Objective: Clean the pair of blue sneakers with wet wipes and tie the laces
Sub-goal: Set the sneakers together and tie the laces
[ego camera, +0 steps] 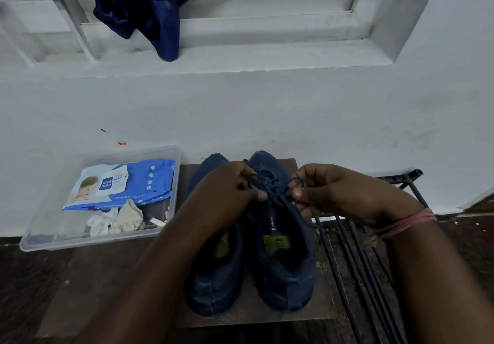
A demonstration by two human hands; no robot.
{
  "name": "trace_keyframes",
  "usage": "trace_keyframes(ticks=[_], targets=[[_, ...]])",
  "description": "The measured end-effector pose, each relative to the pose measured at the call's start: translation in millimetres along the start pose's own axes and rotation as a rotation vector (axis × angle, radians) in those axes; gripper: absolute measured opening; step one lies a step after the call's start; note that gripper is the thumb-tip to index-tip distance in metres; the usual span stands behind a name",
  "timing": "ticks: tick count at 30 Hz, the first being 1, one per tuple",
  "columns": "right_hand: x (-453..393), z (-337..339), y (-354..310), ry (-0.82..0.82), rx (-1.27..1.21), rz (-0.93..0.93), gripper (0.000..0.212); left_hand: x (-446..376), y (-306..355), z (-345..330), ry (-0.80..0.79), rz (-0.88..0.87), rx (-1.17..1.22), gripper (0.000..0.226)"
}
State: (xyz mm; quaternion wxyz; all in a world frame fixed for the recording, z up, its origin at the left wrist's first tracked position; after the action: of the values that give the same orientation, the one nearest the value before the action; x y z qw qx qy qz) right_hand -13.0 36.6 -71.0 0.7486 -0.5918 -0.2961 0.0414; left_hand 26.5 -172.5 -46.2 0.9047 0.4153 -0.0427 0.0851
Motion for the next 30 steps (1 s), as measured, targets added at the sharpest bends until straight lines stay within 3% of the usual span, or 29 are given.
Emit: trace_keyframes(ticks=[2, 7, 11, 13, 15, 20, 21, 23, 26, 30], targets=[[-0.8, 0.4, 0.7, 0.002, 0.036, -0.005, 0.012, -0.8, -2.2, -0.3, -0.020, -0.005, -0.012, 0.034], [-9.5, -2.7, -2.5, 0.055, 0.116, 0.079, 0.011, -2.0, -0.3, -3.0, 0.107, -0.092, -0.056, 0.016], [-11.1, -0.4, -5.1, 0.118, 0.195, 0.106, 0.006, -2.1, -2.1, -5.5, 0.121, -0.100, -0.025, 0.016], [-11.8, -0.8, -4.1, 0.115, 0.292, 0.117, 0.014, -3.9, -2.0, -3.4, 0.118, -0.093, 0.006, 0.018], [-12.4, -1.9, -1.8, 0.126, 0.236, 0.081, 0.020, -6.9, -2.3, -1.0, 0.089, -0.057, 0.052, 0.022], [-9.2, -6.8, -0.5, 0.117, -0.073, -0.054, 0.024, -5.2, -7.2, -0.6, 0.019, 0.151, 0.508, 0.019], [-8.8, -8.0, -1.7, 0.112, -0.084, -0.067, 0.023, -5.5, -7.3, 0.9, 0.034, 0.150, 0.487, 0.017], [-7.3, -10.6, -3.2, 0.094, -0.040, -0.073, 0.019, -3.6, -2.6, 4.6, 0.007, 0.085, 0.226, 0.018], [-2.1, -9.6, -4.7, 0.065, -0.046, -0.082, 0.013, 1.3, 7.0, 7.8, -0.150, -0.010, -0.144, 0.051], [2.1, -1.6, -1.7, 0.003, 0.037, -0.125, 0.025, 2.4, 9.9, 13.5, -0.179, -0.069, -0.287, 0.074]])
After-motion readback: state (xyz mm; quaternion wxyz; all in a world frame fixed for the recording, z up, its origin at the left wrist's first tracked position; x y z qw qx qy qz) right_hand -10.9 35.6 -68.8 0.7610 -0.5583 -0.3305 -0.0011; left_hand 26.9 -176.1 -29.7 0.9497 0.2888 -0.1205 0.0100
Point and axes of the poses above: each hand's wrist, its own x-axis away from the middle knuckle, its own z-axis out of the back of the hand, y = z × x, the point moved 4 cm from there along -x, towards the middle knuckle, and after that the axes turned 9 degrees about y, right-handed, at the moved point
